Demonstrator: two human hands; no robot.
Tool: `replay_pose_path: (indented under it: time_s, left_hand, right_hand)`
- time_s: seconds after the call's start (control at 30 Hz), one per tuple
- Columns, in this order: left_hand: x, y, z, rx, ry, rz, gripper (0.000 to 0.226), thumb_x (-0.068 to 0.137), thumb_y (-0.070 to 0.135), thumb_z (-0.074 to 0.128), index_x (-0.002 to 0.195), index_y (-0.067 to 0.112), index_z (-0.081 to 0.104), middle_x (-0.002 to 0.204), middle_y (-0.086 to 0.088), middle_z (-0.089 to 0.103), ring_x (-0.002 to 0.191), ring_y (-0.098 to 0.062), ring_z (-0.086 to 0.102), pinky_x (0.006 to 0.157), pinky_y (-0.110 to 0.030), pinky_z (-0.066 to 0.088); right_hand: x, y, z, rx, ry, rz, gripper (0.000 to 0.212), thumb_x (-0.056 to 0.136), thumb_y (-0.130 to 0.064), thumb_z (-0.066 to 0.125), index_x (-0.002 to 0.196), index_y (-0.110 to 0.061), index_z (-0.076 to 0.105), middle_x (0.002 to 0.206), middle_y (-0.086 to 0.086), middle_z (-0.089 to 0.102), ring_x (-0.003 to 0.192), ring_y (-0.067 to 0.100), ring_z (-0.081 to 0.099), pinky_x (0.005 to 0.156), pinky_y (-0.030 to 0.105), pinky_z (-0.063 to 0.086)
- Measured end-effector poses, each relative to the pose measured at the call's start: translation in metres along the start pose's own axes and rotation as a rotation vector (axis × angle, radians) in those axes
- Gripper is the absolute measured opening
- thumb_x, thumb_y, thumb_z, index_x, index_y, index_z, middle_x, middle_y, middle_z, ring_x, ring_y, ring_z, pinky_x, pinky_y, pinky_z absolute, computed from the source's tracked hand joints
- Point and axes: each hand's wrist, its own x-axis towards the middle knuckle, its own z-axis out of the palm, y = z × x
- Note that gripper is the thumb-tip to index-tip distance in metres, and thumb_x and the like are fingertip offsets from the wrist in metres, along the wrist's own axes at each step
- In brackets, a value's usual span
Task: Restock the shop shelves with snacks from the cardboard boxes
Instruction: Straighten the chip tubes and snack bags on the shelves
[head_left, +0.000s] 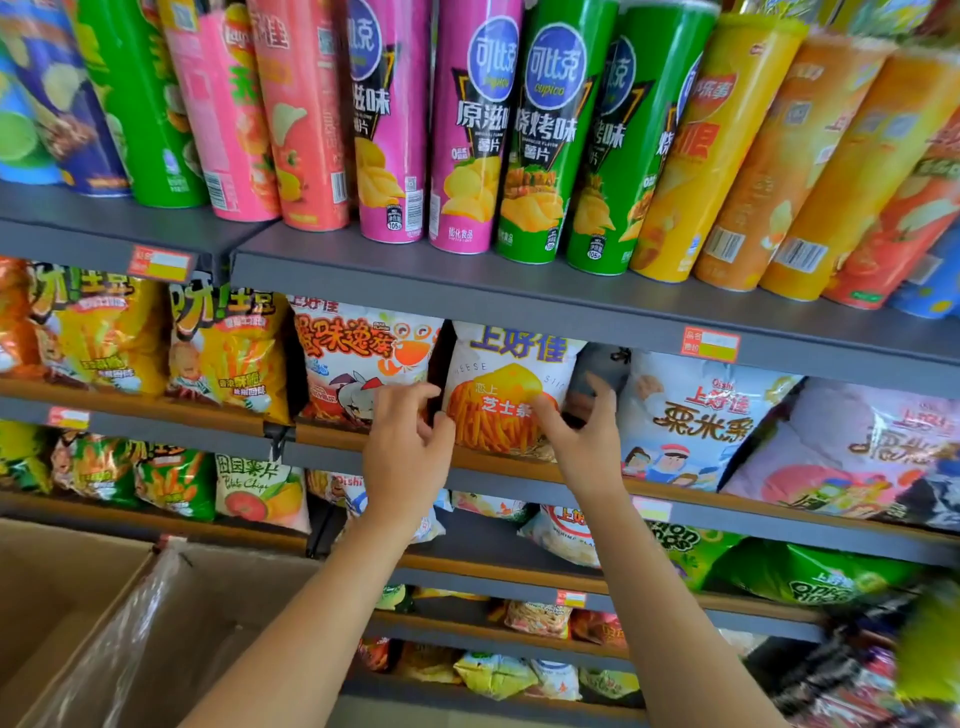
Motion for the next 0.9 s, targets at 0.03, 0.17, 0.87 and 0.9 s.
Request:
replay_pose_path:
  time_s: [0.03, 0.17, 0.87, 0.9]
  left_hand:
    - [0.0, 0.0, -0.004, 0.053, 0.114, 0.08, 0.032, 0.088, 0.019, 0.059, 0.119, 0.016, 0.06, 0.122, -0.005, 0.051, 0.098, -0.022, 0.061, 0.087, -0.038, 0.052]
    - [0.015, -0.002, -0.013, 0.35, 0.202, 0.214, 0.06, 0.083, 0.023, 0.055, 0.143, 0.017, 0.047, 0.154, -0.016, 0.032, 0.143, -0.036, 0.029, 0.116, -0.04, 0.015]
    - [-0.03, 0.123, 0.141, -0.295, -0.518, -0.143, 0.043, 0.092, 0.036, 0.067, 0.13, 0.022, 0.052, 0.117, 0.013, 0.059, 0.099, 0.006, 0.057, 0.083, -0.005, 0.044]
    - [-0.027, 0.124, 0.149, -0.318, -0.489, -0.218, 0.055, 0.087, 0.05, 0.069, 0.131, 0.024, 0.049, 0.122, 0.012, 0.06, 0.103, 0.003, 0.058, 0.087, -0.009, 0.047]
  right_hand:
    - [-0.006, -0.001, 0.0, -0.006, 0.066, -0.032, 0.071, 0.086, -0.047, 0.072, 0.143, -0.022, 0.038, 0.13, 0.0, 0.054, 0.118, 0.014, 0.054, 0.099, 0.041, 0.051]
    - [-0.023, -0.004, 0.001, -0.021, 0.163, -0.105, 0.046, 0.095, -0.027, 0.066, 0.135, -0.022, 0.043, 0.122, 0.003, 0.051, 0.112, 0.017, 0.053, 0.087, 0.034, 0.053]
    - [0.012, 0.029, -0.156, -0.061, 0.234, -0.004, 0.075, 0.095, -0.052, 0.049, 0.152, -0.006, 0.028, 0.152, 0.011, 0.041, 0.141, 0.023, 0.037, 0.117, 0.039, 0.03]
    - [0.015, 0.032, -0.16, -0.032, 0.166, -0.001, 0.077, 0.094, -0.055, 0.047, 0.152, -0.009, 0.028, 0.151, 0.009, 0.043, 0.14, 0.021, 0.039, 0.116, 0.035, 0.031]
